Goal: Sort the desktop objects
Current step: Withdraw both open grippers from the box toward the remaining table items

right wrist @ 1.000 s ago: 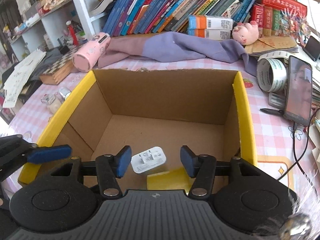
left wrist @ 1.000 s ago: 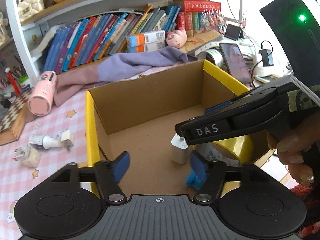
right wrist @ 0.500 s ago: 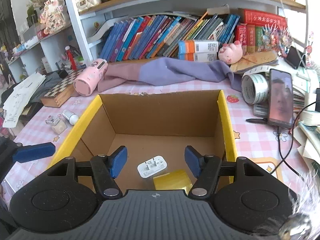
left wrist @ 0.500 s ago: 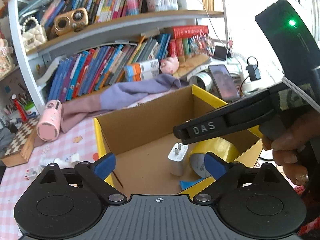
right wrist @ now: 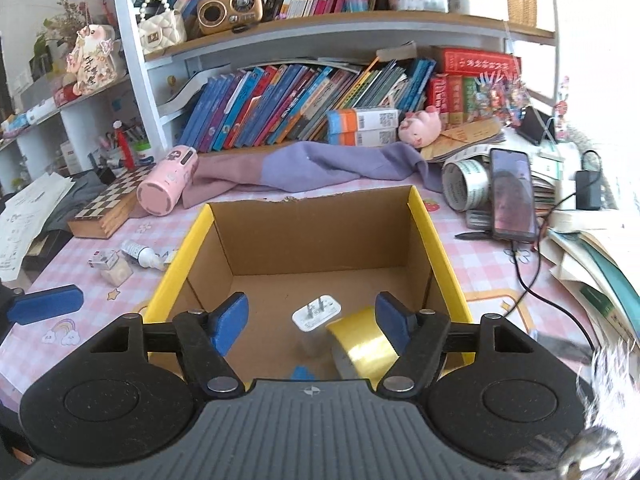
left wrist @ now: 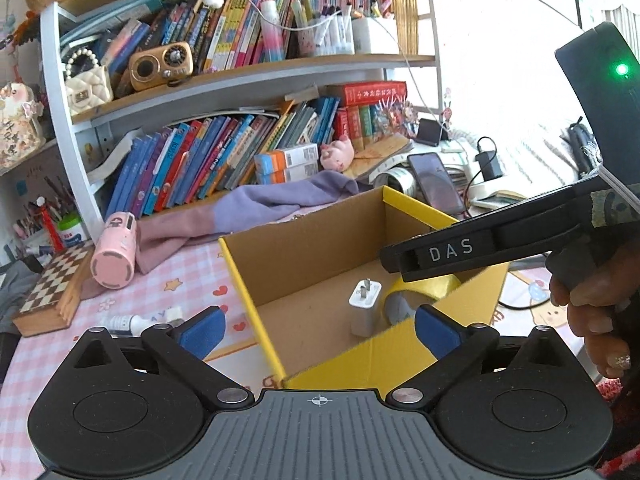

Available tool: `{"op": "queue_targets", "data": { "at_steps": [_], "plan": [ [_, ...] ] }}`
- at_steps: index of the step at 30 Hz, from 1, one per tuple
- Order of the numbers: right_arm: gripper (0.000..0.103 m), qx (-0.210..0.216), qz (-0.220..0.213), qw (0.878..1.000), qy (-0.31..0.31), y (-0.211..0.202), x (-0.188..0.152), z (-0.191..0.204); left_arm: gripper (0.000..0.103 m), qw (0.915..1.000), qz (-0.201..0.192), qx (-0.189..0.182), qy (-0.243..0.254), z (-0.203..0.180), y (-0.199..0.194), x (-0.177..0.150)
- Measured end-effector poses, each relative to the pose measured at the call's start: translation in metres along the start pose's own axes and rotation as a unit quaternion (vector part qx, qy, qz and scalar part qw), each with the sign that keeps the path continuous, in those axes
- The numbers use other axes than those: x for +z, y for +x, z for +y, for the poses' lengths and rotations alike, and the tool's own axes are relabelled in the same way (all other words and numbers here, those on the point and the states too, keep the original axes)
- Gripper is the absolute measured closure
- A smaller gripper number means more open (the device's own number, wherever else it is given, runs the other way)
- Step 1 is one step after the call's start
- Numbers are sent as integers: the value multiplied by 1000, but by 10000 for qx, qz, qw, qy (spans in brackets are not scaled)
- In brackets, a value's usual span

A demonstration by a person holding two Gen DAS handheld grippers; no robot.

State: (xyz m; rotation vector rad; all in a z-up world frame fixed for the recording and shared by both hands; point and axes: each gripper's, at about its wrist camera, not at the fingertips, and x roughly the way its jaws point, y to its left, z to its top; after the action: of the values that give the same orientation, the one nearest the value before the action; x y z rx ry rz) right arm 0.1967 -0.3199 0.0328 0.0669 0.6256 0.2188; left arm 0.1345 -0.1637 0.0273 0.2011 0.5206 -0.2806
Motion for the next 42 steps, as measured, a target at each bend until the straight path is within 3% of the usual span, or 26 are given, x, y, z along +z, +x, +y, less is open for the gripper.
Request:
{"op": "queue_targets", "data": {
  "at_steps": [8, 19, 29, 42],
  "plan": [
    [32, -403, -183, 9990, -57, -37, -28, 39, 0, 9997, -96, -112, -207, 25, -40, -23],
    [28, -611, -133, 9980, 26, -71, -71, 90, 0, 9994, -11, -182, -294, 55, -87, -59],
    [25, -453, 162, 9988, -55, -77, -101, 136, 0, 9986, 244, -74, -454, 82, -115, -90],
    [25, -22, 610, 9971, -445, -60, -111, 188, 0, 9930, 560, 339, -981, 123, -131, -117]
  ]
}}
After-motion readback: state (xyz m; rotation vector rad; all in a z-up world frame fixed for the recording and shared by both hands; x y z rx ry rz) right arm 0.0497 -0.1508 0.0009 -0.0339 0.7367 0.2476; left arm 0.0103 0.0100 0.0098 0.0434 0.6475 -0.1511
